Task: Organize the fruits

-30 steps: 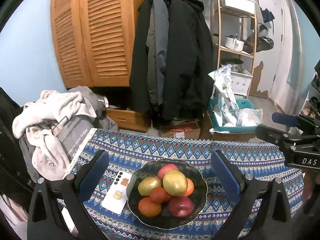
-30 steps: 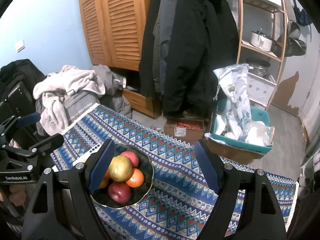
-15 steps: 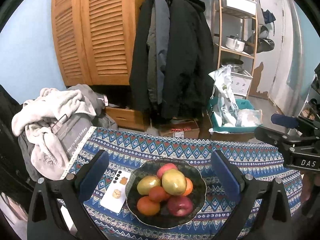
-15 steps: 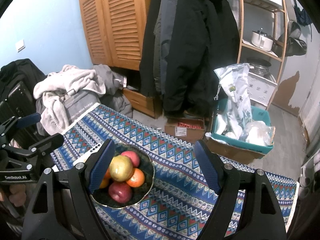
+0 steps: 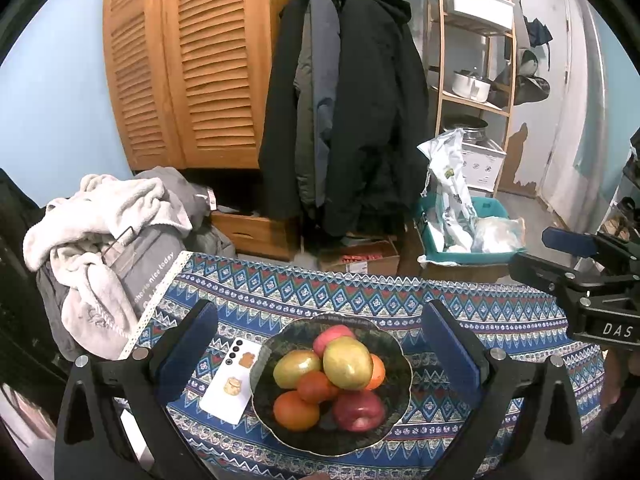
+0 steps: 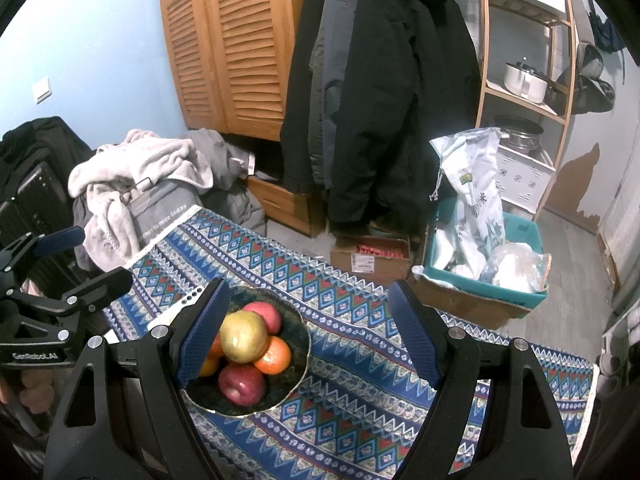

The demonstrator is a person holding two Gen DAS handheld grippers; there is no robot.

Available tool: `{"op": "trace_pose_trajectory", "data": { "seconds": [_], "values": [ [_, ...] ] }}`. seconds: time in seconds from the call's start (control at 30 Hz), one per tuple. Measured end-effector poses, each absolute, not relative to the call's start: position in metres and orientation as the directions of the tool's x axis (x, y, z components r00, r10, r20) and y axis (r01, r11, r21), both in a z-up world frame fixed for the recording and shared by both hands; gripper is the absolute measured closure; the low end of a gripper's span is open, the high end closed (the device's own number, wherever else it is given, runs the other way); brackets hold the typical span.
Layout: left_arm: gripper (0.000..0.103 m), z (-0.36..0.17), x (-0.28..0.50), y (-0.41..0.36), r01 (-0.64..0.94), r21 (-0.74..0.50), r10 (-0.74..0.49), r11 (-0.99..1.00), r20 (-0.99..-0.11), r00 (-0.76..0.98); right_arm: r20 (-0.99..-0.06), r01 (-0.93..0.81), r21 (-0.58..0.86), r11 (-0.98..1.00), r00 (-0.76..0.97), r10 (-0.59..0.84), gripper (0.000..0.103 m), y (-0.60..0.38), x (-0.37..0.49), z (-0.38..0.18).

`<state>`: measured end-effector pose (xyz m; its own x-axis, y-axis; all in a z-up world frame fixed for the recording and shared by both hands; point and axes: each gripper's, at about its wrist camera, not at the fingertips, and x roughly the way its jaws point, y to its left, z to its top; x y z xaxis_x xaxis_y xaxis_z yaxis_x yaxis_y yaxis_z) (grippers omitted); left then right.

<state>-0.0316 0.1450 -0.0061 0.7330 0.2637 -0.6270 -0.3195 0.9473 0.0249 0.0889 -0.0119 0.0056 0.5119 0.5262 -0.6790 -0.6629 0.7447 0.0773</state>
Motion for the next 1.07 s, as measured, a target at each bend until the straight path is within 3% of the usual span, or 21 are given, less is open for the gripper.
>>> {"op": "trace_pose_trajectory", "data": {
  "seconds": [1.07],
  "values": [
    [0.001,-0.0072,-0.0326,0.1455,-0.317,0.017,0.254,0.948,-0.637,0.728,-0.679,-0.662,0.072,0.746,0.515,0.523,0.023,-0.0118,0.0884,0.0062]
  ]
}}
